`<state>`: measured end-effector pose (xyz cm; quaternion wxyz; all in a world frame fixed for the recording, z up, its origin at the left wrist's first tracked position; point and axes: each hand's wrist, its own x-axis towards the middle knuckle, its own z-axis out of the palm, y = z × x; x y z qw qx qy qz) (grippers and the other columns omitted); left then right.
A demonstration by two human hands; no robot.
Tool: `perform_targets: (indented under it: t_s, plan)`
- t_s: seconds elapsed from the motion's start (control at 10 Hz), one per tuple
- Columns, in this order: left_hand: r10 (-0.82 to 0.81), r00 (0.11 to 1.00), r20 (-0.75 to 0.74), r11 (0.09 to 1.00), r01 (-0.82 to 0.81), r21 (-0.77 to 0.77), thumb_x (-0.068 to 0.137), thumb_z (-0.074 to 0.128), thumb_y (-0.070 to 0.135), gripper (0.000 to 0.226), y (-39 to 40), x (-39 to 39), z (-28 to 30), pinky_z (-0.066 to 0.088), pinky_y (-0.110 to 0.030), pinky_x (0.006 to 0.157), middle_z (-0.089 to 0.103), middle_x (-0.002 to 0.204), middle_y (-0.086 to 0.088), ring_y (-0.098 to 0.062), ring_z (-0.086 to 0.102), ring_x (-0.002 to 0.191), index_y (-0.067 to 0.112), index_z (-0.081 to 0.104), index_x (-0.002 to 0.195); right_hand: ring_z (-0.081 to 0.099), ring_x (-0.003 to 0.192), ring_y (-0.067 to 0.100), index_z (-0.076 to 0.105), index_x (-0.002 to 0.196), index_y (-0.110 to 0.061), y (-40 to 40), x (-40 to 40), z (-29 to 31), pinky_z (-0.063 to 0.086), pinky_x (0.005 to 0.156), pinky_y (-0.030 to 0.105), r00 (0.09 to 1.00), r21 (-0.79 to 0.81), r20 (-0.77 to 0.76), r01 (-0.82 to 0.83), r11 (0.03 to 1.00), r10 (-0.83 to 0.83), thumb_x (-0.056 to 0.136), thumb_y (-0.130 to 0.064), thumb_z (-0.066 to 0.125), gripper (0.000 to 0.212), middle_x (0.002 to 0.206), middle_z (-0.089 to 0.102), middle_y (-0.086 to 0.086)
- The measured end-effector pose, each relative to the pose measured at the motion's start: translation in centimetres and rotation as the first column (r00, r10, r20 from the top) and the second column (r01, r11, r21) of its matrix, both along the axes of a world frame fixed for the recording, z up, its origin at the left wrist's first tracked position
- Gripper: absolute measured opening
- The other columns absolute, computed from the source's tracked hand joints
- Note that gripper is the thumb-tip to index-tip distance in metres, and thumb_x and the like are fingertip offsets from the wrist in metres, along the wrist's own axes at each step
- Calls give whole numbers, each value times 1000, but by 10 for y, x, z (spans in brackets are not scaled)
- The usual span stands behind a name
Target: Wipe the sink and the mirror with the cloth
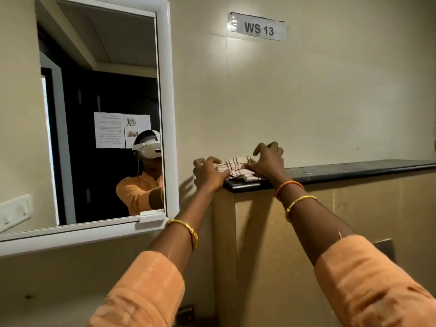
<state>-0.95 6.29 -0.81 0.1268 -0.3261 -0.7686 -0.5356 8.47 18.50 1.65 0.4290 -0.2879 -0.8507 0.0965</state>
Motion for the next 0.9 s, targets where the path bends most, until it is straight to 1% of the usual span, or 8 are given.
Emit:
perform_targets:
  t_s: [0.1, 0.2, 0.3, 0.4, 0.5, 0.6, 0.7, 0.9]
  plan:
    - [-11, 981, -193, 1000, 9, -9, 83, 64, 32, 15, 2, -7, -3, 37, -38, 95, 62, 120, -3, -25, 51, 118, 24, 69, 95, 50, 114, 31, 69, 100, -13, -5, 1, 0, 43, 89, 37, 993, 93, 89, -87, 992, 79, 87, -22, 64, 16, 115, 64, 11]
    - [-92, 972, -215, 982, 52, -184, 93, 45, 43, 32, 2, -4, 2, 27, -38, 95, 68, 115, -1, -25, 54, 116, 24, 67, 105, 58, 102, 29, 66, 110, -7, -13, 8, -6, 43, 81, 33, 942, -92, 229, -229, 969, 245, 97, -28, 45, 32, 114, 65, 16]
    - [-123, 977, -176, 950, 64, -306, 94, 40, 45, 35, 2, -11, 4, 20, -44, 106, 63, 124, 1, -24, 51, 121, 27, 63, 115, 51, 114, 28, 58, 124, -9, -13, 10, -10, 37, 87, 31, 918, -160, 292, -231, 960, 269, 99, -31, 37, 39, 131, 56, 15]
    - [-160, 970, -184, 920, 79, -384, 94, 40, 43, 35, 2, -18, 8, 21, -48, 109, 62, 125, 3, -23, 49, 122, 28, 61, 118, 49, 121, 27, 56, 128, -13, -15, 9, -6, 38, 95, 32, 915, -168, 313, -210, 963, 254, 98, -32, 41, 38, 136, 54, 11]
    - [-249, 957, -149, 905, 175, -387, 94, 41, 39, 29, 1, -18, 8, 30, -50, 106, 65, 111, -3, -27, 54, 114, 25, 64, 104, 53, 115, 27, 62, 121, -13, -20, 10, -2, 41, 92, 32, 917, -134, 339, -175, 975, 212, 97, -28, 46, 33, 128, 60, 12]
    - [-219, 955, -201, 929, 141, -343, 94, 42, 35, 30, -4, -9, 5, 32, -39, 101, 65, 114, -4, -27, 54, 113, 20, 64, 108, 61, 98, 26, 69, 105, -9, -25, 10, -5, 50, 86, 35, 964, -46, 219, -143, 989, 150, 92, -26, 55, 26, 109, 68, 13]
    - [-50, 923, -382, 967, -50, -249, 92, 44, 28, 29, -12, 2, 0, 25, -36, 89, 67, 115, -5, -26, 54, 111, 17, 66, 109, 61, 84, 25, 69, 89, -5, -32, 9, -19, 51, 72, 33, 984, 78, -163, -63, 995, 75, 89, -22, 57, 21, 93, 68, 12]
    - [123, 766, -631, 985, -173, -18, 91, 42, 23, 26, -31, 18, -20, 34, -35, 79, 68, 100, -8, -26, 56, 96, 10, 64, 97, 52, 86, 27, 59, 88, -4, -38, 11, -49, 39, 71, 34, 799, 134, -598, 12, 991, 71, 86, -18, 48, 17, 88, 60, 15]
